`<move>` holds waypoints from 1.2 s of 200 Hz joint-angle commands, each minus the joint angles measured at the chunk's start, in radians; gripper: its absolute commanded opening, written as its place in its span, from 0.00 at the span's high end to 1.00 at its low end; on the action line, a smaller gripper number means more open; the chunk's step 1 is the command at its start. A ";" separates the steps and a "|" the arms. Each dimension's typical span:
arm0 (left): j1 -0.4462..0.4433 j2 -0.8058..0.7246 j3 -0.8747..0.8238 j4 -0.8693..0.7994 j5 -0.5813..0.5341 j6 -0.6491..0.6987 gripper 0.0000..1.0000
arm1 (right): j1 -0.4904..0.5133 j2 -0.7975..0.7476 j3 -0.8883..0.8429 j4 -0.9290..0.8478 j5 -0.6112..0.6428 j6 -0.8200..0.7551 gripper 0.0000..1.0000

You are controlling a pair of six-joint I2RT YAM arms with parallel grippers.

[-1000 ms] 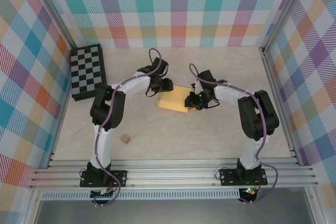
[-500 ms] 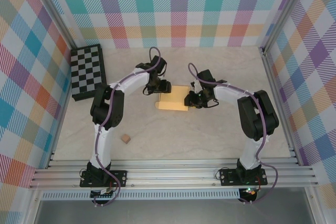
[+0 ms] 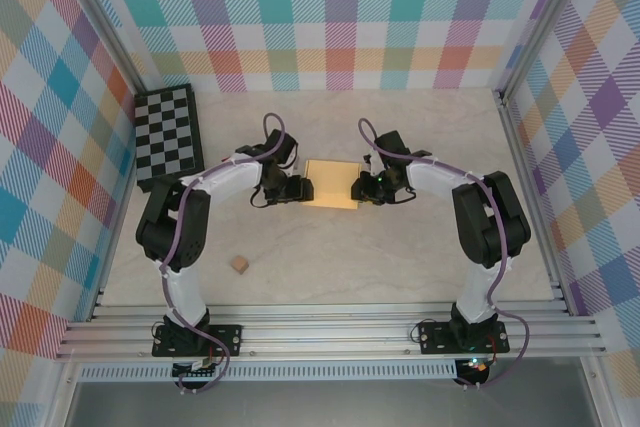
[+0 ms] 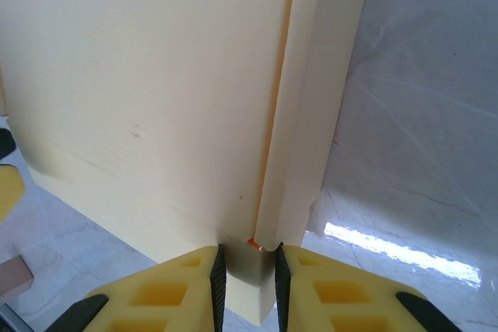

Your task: Fold the paper box

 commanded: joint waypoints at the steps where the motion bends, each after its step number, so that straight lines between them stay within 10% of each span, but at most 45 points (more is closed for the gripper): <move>1: -0.019 0.015 0.018 0.102 0.094 -0.039 0.35 | 0.005 0.022 0.034 -0.029 0.007 0.013 0.74; 199: -0.100 0.055 0.168 -0.030 0.072 -0.124 0.71 | 0.004 0.046 0.055 -0.025 -0.019 0.045 0.74; 240: -0.101 0.066 0.161 -0.010 0.088 -0.198 0.65 | 0.004 0.047 0.057 -0.025 -0.015 0.051 0.74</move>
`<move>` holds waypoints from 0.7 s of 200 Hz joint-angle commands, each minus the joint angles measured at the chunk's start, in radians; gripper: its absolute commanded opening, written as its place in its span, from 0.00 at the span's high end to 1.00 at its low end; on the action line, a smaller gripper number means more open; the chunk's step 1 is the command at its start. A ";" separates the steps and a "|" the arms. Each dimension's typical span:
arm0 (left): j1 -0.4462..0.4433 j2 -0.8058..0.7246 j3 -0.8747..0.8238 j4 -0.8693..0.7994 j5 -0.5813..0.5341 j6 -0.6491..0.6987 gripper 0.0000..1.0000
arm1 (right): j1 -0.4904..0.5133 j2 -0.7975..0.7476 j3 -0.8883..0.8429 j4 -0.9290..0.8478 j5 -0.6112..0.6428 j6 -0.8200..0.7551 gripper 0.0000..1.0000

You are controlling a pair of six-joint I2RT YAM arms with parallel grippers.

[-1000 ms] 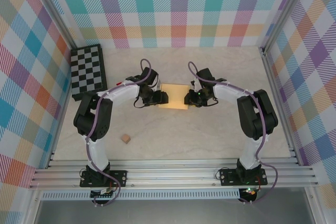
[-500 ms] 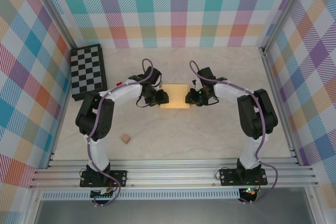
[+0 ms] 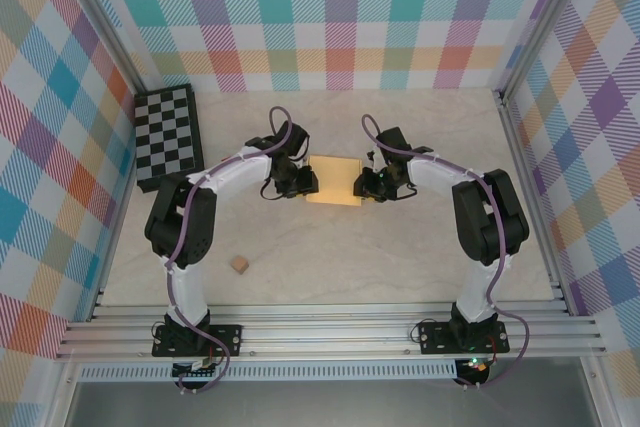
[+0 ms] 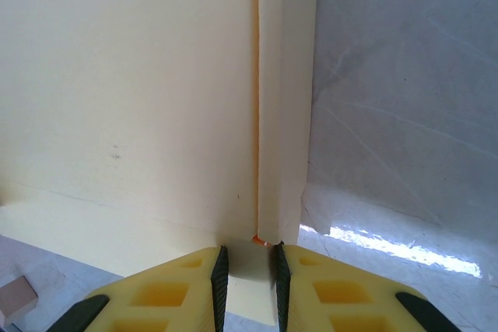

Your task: Fold the paper box

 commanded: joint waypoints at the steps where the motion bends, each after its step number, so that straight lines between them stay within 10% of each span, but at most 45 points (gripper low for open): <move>1: -0.046 0.021 0.028 0.046 0.086 -0.065 0.65 | 0.014 0.027 0.020 0.001 -0.030 0.018 0.74; 140: -0.043 0.001 0.037 -0.060 -0.011 -0.112 0.43 | 0.015 -0.003 0.067 -0.133 0.041 -0.034 0.60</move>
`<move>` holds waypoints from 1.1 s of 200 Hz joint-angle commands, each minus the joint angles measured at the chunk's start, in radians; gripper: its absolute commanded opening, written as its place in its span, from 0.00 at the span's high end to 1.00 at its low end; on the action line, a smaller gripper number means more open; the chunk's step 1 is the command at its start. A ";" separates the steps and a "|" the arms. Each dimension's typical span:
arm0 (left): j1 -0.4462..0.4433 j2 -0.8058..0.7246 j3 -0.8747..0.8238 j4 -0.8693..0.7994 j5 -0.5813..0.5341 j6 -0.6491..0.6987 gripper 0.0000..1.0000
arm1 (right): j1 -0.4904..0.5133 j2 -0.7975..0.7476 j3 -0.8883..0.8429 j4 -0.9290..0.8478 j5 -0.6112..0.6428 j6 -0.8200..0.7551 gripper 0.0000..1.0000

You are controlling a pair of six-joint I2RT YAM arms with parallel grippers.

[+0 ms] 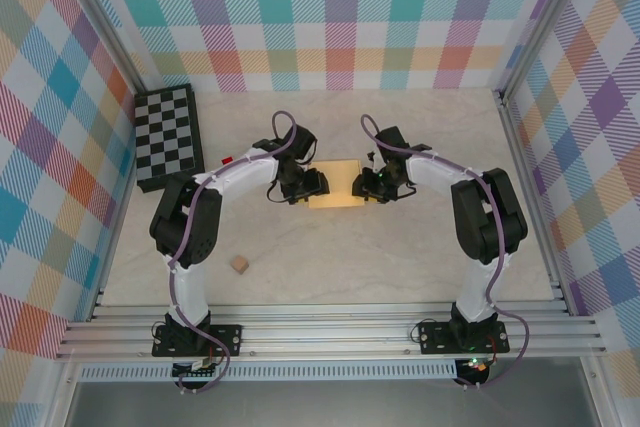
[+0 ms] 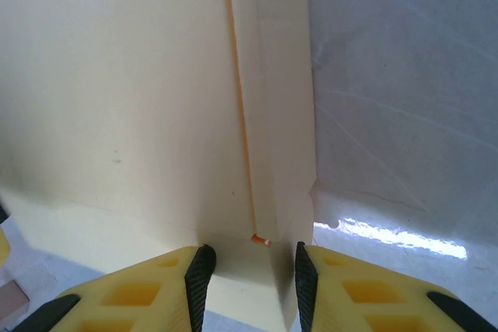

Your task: Fold the paper box

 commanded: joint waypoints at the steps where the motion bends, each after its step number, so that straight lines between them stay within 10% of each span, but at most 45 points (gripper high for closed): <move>1: -0.007 -0.017 0.023 -0.046 -0.016 0.007 0.42 | 0.011 -0.014 0.037 -0.069 0.012 -0.040 0.60; 220: -0.033 -0.050 0.014 0.017 0.090 -0.039 0.38 | 0.009 0.020 0.060 -0.037 -0.134 -0.035 0.58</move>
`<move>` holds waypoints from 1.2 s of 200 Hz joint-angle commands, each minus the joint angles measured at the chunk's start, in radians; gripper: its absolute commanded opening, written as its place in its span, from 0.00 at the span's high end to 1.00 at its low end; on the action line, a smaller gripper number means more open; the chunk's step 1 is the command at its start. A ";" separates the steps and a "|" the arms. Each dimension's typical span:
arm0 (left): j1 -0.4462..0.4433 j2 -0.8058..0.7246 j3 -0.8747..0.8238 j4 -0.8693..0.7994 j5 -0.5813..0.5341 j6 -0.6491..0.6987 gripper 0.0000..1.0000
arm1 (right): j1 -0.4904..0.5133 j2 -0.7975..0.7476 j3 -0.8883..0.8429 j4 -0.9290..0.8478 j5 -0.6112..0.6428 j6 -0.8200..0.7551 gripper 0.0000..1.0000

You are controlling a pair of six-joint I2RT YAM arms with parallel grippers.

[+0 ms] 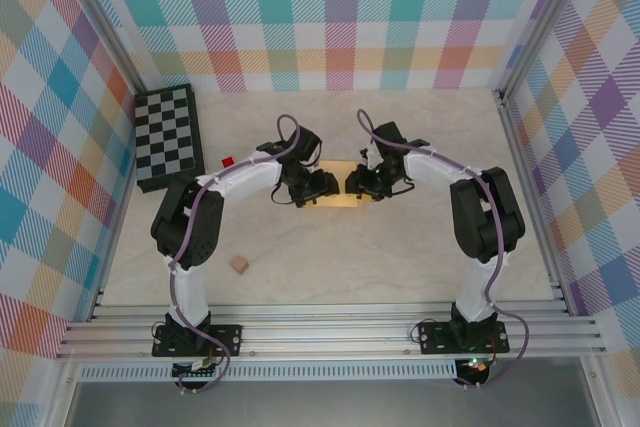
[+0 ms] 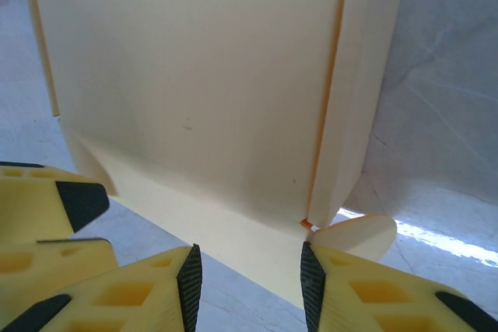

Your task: Fold the paper box

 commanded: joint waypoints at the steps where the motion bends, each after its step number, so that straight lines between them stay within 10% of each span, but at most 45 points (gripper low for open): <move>1: -0.004 -0.045 0.031 -0.054 0.000 0.023 0.38 | 0.005 0.003 0.004 -0.009 -0.016 0.003 0.59; 77: 0.156 -0.128 -0.040 -0.072 -0.055 0.232 0.30 | -0.013 -0.051 -0.004 -0.055 0.069 -0.042 0.50; 240: 0.057 -0.044 -0.118 0.120 -0.020 0.206 0.29 | -0.010 -0.017 -0.088 0.141 -0.057 0.049 0.45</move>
